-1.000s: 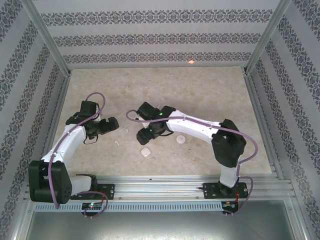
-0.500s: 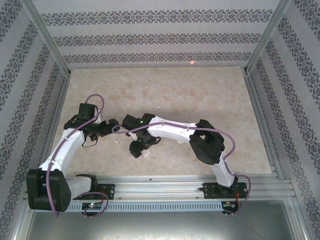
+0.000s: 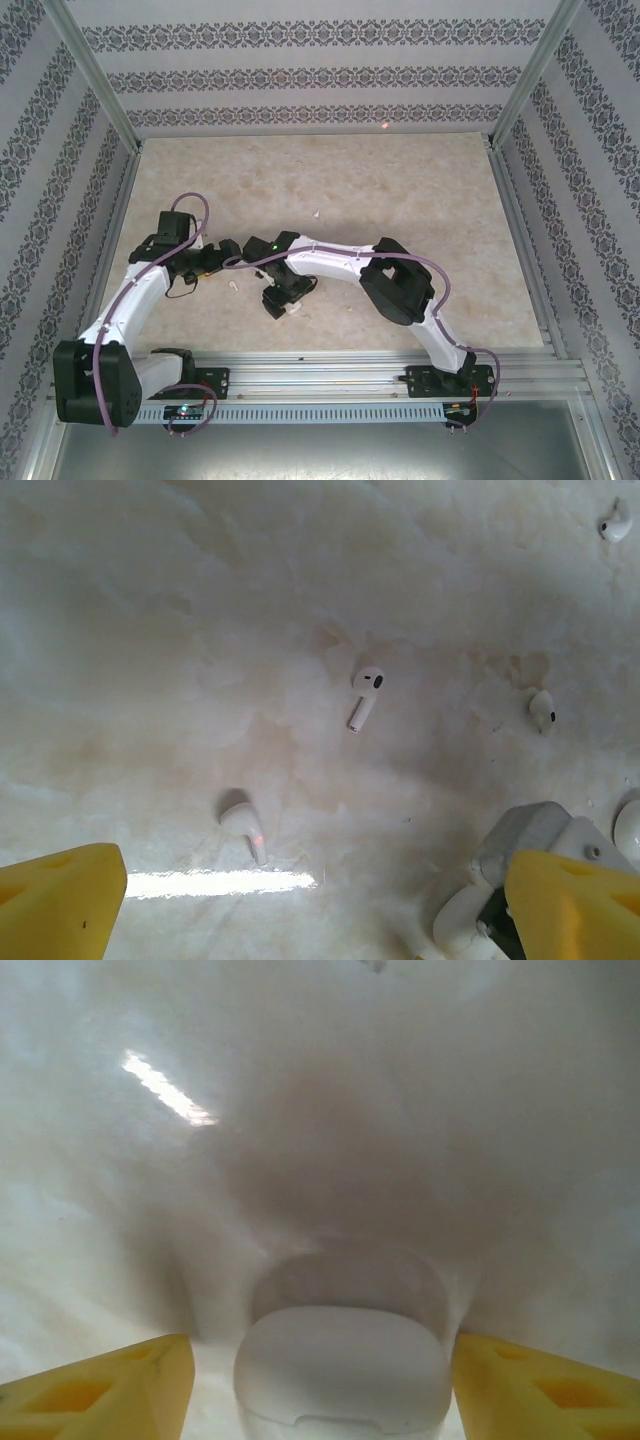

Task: Insert wireless bluetooth earbuds into charging case

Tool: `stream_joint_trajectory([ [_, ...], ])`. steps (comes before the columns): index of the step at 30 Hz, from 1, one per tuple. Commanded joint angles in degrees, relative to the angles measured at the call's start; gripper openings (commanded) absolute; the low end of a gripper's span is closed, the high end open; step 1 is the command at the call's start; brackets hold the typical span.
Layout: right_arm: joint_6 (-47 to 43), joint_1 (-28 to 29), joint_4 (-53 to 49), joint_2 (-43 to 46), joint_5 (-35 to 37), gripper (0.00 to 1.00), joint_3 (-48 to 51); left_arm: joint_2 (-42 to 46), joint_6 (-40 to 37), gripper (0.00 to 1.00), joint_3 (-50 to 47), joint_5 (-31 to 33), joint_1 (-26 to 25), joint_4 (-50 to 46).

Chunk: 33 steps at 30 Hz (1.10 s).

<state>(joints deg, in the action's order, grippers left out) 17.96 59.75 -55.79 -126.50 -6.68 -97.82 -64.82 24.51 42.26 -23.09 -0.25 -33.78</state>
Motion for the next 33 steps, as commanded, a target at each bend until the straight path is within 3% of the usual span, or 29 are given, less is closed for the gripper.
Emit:
stream_joint_trajectory([
  [1,1.37,-0.50,-1.21,-1.30,-0.09,0.62,-1.16,2.50,-0.13,0.97,0.58,0.53,0.14,1.74],
  [5,2.01,-1.11,-0.76,-1.51,-0.48,0.49,-0.80,2.86,-2.25,0.94,1.16,0.38,0.15,1.55],
  [9,2.92,-2.62,0.15,0.14,-1.37,0.37,0.35,2.86,-4.36,0.84,0.47,-6.41,0.16,4.77],
  [14,5.03,-6.56,3.39,6.12,-3.58,0.35,5.30,3.47,-4.43,0.79,0.01,-14.32,0.09,11.04],
  [17,7.37,-10.35,7.81,12.27,-7.11,0.35,10.11,4.16,-6.08,0.68,1.03,-16.84,-1.62,14.32],
  [19,9.45,-13.63,11.08,16.07,-10.88,0.35,12.82,4.47,-6.79,0.65,1.69,-16.57,-4.92,16.76],
  [24,13.14,-21.49,15.45,24.16,-15.56,0.35,15.54,2.59,-8.17,0.69,1.48,-9.66,-19.11,26.35],
  [30,15.02,-28.44,17.48,33.38,-16.87,0.35,17.41,-2.12,-4.45,0.66,-3.94,-2.23,-32.48,49.67],
  [33,15.69,-29.66,17.62,36.58,-17.38,0.35,18.23,-5.47,-5.16,0.64,-3.97,1.07,-36.91,56.17],
])
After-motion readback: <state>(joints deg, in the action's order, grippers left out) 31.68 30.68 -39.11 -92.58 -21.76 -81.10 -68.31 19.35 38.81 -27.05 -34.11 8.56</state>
